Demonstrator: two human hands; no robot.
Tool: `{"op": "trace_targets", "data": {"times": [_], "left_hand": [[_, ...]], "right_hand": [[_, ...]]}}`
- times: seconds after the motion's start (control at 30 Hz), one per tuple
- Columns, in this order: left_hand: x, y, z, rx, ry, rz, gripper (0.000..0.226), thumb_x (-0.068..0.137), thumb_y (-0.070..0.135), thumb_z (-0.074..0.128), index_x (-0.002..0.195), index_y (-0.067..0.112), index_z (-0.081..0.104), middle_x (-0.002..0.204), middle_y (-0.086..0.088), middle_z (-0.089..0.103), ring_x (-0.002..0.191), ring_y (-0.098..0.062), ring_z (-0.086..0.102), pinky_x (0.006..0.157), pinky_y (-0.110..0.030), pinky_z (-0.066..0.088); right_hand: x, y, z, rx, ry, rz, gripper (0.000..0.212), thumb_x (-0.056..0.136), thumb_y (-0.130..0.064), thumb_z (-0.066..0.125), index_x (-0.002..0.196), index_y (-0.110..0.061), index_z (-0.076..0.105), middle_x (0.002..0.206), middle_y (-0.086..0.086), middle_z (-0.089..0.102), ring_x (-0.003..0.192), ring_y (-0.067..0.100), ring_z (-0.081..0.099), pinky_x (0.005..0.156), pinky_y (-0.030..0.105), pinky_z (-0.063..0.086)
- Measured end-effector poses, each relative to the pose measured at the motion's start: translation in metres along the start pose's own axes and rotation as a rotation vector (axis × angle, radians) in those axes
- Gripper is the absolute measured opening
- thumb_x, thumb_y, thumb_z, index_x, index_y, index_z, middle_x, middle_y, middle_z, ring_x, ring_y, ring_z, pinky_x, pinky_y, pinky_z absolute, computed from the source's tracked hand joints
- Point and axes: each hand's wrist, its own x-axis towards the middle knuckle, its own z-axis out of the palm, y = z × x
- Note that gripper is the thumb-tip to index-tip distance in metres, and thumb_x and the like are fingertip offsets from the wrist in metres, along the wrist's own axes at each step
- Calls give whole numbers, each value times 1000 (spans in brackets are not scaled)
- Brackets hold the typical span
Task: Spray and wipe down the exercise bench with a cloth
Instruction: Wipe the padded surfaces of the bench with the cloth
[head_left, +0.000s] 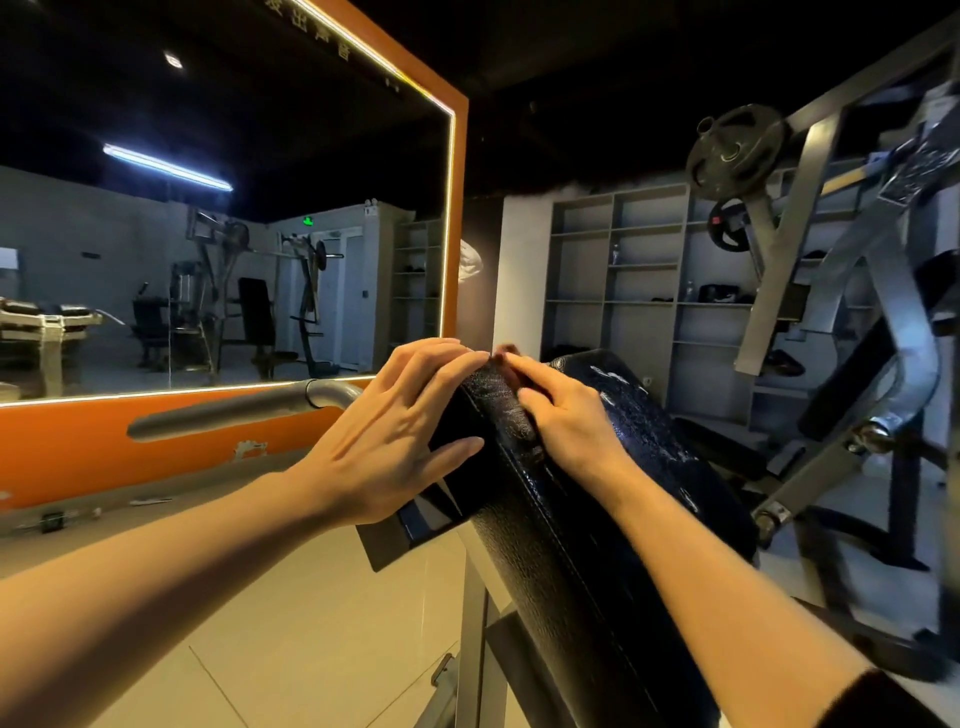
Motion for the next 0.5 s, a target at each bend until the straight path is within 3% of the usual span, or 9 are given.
{"op": "trace_targets", "data": {"times": [0.07, 0.13, 0.27, 0.33, 0.5], "left_hand": [[-2, -2, 2, 17, 21, -8, 65, 93, 57, 40, 145, 21, 26, 142, -3, 31, 130, -16, 29, 100, -27, 28], [-3, -2, 1, 29, 36, -17, 62, 93, 54, 42, 142, 18, 29, 140, -5, 31, 128, -18, 30, 100, -26, 29], [-5, 5, -3, 128, 39, 22, 45, 95, 48, 41, 127, 16, 44, 130, -6, 37, 118, -22, 36, 92, -31, 35], [-5, 8, -2, 184, 34, 55, 39, 95, 44, 42, 123, 17, 47, 127, -6, 39, 115, -23, 38, 90, -32, 36], [-2, 25, -6, 273, 35, 129, 40, 90, 39, 53, 118, 12, 61, 123, -10, 50, 113, -24, 41, 89, -39, 48]], "right_hand": [[-9, -26, 10, 26, -46, -182, 41, 102, -13, 42, 141, -23, 49, 147, -3, 47, 137, 11, 37, 115, 29, 25], [-7, -28, 10, -6, -70, -213, 41, 102, -11, 41, 141, -20, 49, 148, -3, 45, 138, 9, 36, 113, 24, 24], [2, 17, -7, -179, -45, 153, 40, 101, -15, 40, 137, -22, 55, 144, 2, 52, 132, 23, 46, 107, 33, 33], [-11, 15, -5, -181, 2, 233, 39, 101, -17, 41, 137, -21, 54, 143, 2, 52, 132, 22, 46, 108, 33, 33], [-65, -25, 2, 34, -28, -103, 38, 104, -17, 40, 141, -20, 48, 141, -10, 47, 134, 4, 36, 112, 25, 26]]}}
